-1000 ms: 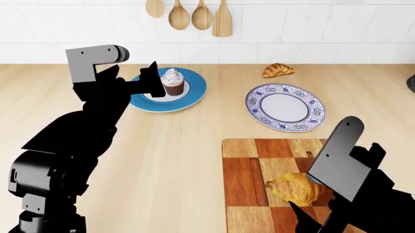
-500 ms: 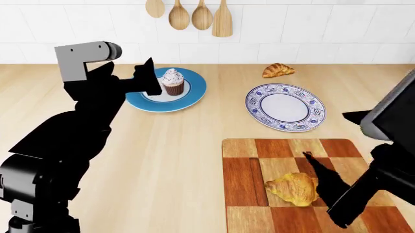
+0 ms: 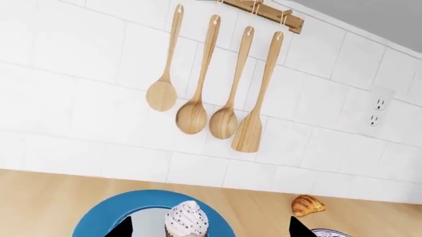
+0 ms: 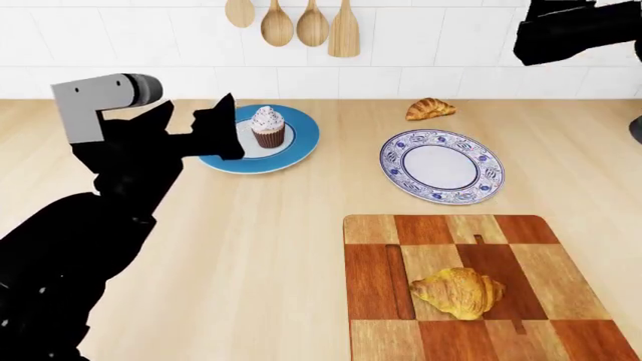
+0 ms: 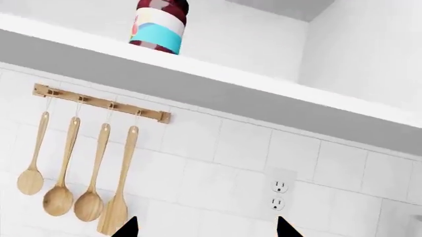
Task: From the different types of pastries on the counter, select a croissant and place it on the cutting board. Then retrieve a jar of jam from the cabinet and place it alongside the croissant on the cutting board.
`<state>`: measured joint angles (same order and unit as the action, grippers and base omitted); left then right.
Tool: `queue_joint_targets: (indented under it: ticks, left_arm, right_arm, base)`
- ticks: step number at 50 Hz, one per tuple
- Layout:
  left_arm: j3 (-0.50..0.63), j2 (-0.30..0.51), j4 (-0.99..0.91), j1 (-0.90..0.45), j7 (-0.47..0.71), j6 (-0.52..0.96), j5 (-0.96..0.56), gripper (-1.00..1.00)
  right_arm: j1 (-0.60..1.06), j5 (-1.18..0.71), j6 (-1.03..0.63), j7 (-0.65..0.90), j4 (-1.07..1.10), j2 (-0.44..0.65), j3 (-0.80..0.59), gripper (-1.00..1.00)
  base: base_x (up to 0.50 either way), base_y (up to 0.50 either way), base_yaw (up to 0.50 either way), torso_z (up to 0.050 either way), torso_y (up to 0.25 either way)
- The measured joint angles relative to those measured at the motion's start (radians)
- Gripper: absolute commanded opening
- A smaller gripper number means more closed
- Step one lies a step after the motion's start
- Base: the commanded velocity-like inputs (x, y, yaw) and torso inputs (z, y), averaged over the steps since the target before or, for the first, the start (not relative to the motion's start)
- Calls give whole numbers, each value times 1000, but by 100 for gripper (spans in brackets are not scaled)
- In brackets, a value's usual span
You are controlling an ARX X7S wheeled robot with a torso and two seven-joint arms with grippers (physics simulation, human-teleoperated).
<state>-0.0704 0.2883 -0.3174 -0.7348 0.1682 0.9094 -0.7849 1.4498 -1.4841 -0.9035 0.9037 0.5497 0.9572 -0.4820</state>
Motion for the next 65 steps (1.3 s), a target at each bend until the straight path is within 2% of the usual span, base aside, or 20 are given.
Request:
queue_joint_targets:
  ticks: [12, 28, 42, 52, 65]
  left_arm:
    - [11, 0, -2, 16, -4, 2, -9, 100]
    - [17, 2, -15, 24, 4, 9, -25, 100]
    - [-33, 9, -81, 48, 40, 49, -103, 100]
    - [-41, 13, -98, 65, 44, 53, -123, 100]
    - [-33, 17, -107, 70, 49, 55, -128, 100]
  right_arm:
    - [84, 146, 81, 51, -75, -117, 14, 100]
    - [253, 264, 151, -20, -294, -286, 4, 100]
    - [437, 319, 113, -86, -541, -421, -47, 100]
    - [444, 345, 96, -122, -627, -476, -100, 100]
    - [469, 348, 56, -150, -705, -510, -140, 100]
  base:
    - [0, 0, 0, 0, 0]
    - [0, 0, 0, 0, 0]
    - [0, 0, 0, 0, 0]
    - [0, 398, 0, 0, 0]
    - [0, 0, 0, 0, 0]
